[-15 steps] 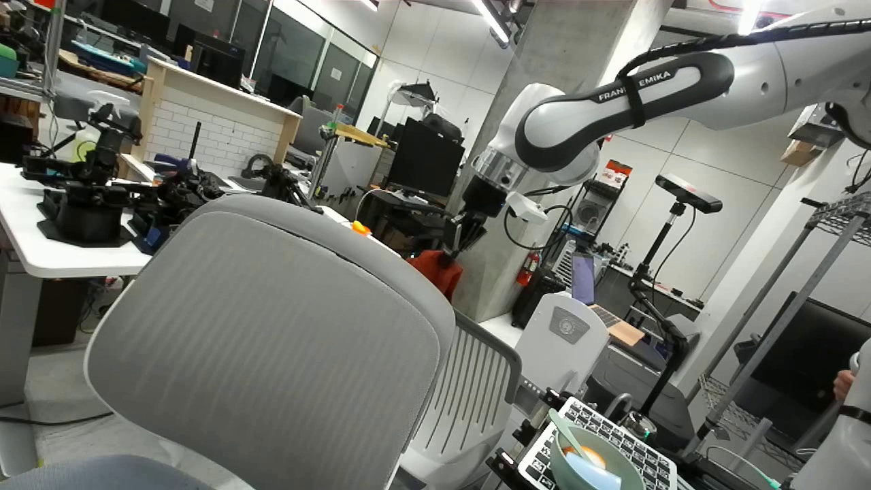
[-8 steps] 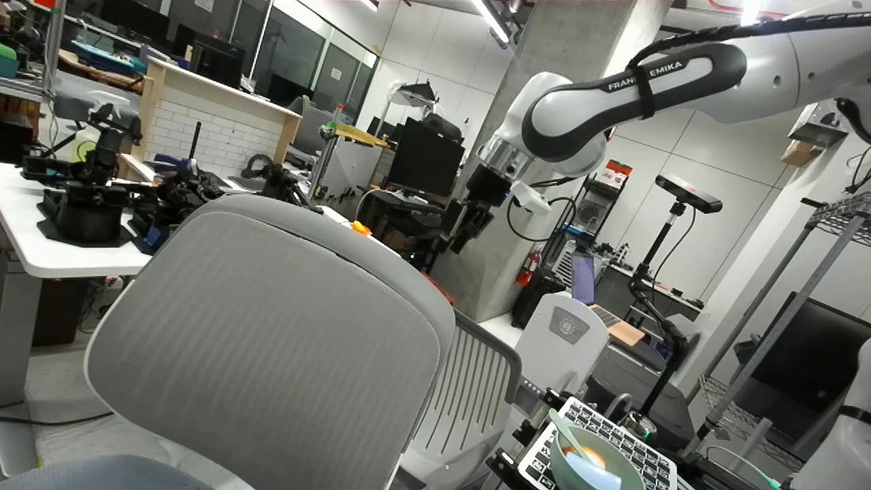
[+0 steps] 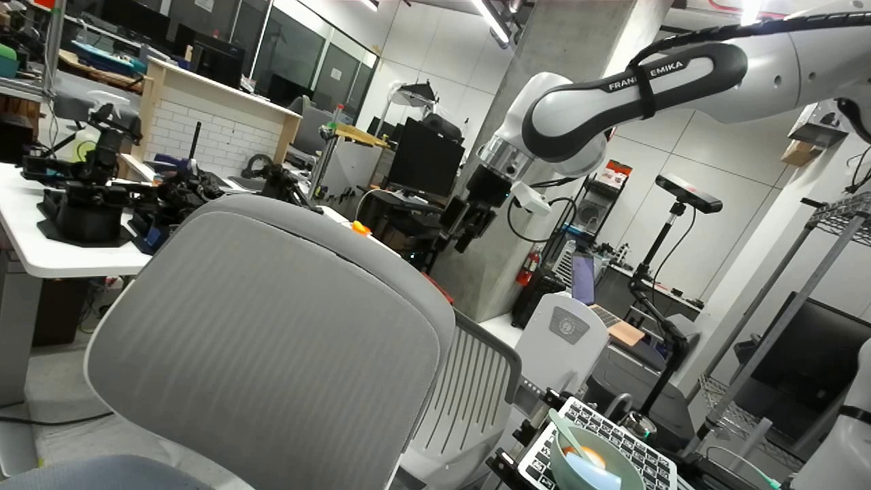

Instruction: Shift the towel to the chair on the left, then back to the one on the right

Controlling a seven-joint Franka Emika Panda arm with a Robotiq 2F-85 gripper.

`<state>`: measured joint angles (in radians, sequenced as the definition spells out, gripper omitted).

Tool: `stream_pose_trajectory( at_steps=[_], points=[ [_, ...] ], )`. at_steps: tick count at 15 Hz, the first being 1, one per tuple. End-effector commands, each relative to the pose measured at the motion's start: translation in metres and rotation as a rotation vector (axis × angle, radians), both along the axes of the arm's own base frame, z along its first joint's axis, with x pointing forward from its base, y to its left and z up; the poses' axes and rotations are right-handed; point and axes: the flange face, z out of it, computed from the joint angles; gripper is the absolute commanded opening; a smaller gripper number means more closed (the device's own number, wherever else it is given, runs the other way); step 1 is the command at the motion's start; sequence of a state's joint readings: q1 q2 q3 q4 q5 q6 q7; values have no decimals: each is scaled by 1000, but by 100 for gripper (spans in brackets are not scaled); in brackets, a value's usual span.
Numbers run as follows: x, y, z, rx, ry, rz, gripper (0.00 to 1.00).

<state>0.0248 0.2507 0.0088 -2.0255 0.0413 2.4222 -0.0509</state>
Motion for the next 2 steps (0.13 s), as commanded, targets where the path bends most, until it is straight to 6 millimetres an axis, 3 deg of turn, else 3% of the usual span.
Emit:
stream_pose_trajectory(
  at_steps=[1, 2],
  points=[
    [0, 0, 0, 0, 1, 0, 85],
    [0, 0, 0, 0, 1, 0, 85]
  ],
)
